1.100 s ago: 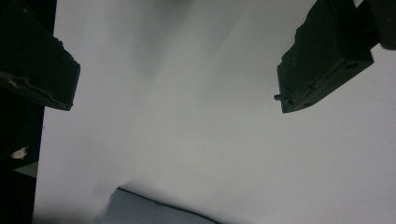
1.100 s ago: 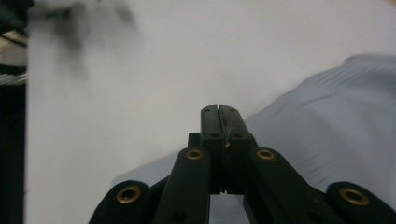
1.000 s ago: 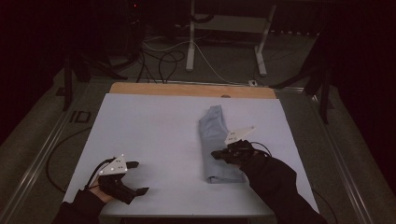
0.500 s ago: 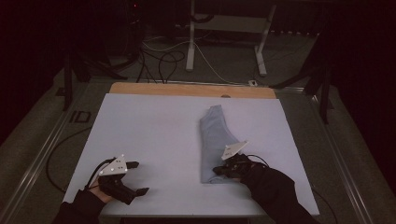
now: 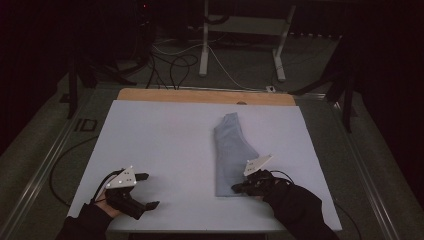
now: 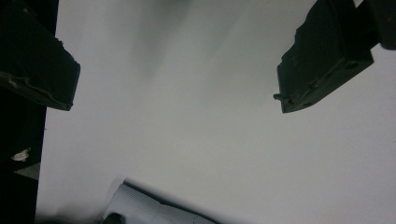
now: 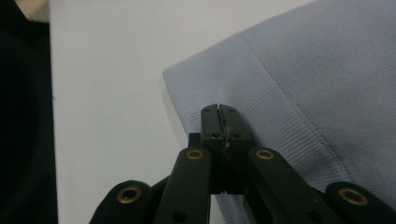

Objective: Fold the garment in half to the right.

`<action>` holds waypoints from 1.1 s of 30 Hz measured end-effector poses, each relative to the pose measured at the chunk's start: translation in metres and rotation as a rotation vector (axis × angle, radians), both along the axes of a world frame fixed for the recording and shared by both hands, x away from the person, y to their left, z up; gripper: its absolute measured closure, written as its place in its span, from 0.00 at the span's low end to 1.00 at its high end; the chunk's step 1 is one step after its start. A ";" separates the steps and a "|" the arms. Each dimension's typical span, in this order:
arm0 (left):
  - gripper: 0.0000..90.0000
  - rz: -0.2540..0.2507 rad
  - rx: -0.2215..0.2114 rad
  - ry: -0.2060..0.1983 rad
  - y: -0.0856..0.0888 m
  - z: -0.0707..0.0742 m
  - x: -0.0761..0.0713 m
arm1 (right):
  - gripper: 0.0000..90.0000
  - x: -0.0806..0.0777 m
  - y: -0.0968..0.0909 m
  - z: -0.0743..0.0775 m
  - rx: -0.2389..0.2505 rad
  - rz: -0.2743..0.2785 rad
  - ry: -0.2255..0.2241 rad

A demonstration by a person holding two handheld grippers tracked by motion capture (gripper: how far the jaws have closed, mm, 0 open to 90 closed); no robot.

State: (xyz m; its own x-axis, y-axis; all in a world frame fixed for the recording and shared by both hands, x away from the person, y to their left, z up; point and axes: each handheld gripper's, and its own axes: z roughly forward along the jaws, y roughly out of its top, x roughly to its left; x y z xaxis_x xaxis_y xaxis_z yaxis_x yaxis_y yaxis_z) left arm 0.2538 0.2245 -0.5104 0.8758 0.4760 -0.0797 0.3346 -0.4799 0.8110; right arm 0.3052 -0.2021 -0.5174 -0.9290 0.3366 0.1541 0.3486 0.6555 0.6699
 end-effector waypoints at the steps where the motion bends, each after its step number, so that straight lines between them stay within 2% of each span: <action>1: 0.01 0.001 -0.001 0.000 0.000 0.000 0.000 | 1.00 0.000 -0.002 0.002 0.003 0.001 -0.008; 3: 0.01 -0.001 0.000 0.000 0.000 0.000 0.000 | 0.99 -0.001 -0.007 0.006 0.007 -0.018 -0.024; 4: 0.01 -0.002 0.000 0.000 0.000 0.000 0.000 | 0.93 -0.002 -0.011 0.008 0.009 -0.025 -0.029; 6: 0.01 -0.001 -0.003 0.001 0.001 0.000 0.000 | 0.90 -0.003 -0.019 0.009 0.009 -0.043 -0.033; 8: 0.01 -0.004 -0.002 -0.001 0.000 0.000 0.000 | 0.81 -0.006 -0.027 0.006 0.010 -0.052 -0.028; 11: 0.01 -0.002 -0.005 0.000 0.000 0.000 0.000 | 0.76 -0.012 -0.033 0.002 -0.028 -0.049 -0.047; 13: 0.01 -0.004 -0.002 -0.002 0.000 0.000 0.000 | 0.77 -0.015 -0.034 -0.002 -0.061 -0.053 -0.069; 15: 0.01 -0.006 -0.004 -0.001 -0.001 0.000 0.000 | 0.80 -0.017 -0.034 -0.003 -0.092 -0.046 -0.111; 17: 0.01 -0.005 -0.004 0.000 -0.001 0.000 0.000 | 0.90 -0.018 -0.033 -0.003 -0.119 -0.047 -0.151; 18: 0.01 -0.006 -0.003 -0.002 -0.001 0.000 0.000 | 0.95 -0.017 -0.033 -0.002 -0.119 -0.057 -0.142; 20: 0.01 -0.009 -0.002 -0.002 -0.001 0.000 0.000 | 0.98 -0.017 -0.034 -0.002 -0.122 -0.060 -0.147; 29: 0.01 -0.007 -0.005 -0.006 0.000 0.001 -0.001 | 0.99 -0.020 -0.048 0.009 -0.080 -0.059 -0.110; 33: 0.01 -0.002 -0.009 -0.007 0.001 0.002 0.000 | 0.99 -0.021 -0.055 0.010 -0.091 -0.063 -0.109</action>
State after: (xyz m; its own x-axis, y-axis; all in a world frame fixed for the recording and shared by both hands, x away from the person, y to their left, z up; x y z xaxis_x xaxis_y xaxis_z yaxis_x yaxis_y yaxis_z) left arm 0.2536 0.2257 -0.5087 0.8776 0.4731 -0.0775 0.3275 -0.4736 0.8176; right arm 0.2839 -0.2566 -0.5071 -0.9152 0.4025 0.0196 0.3191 0.6943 0.6451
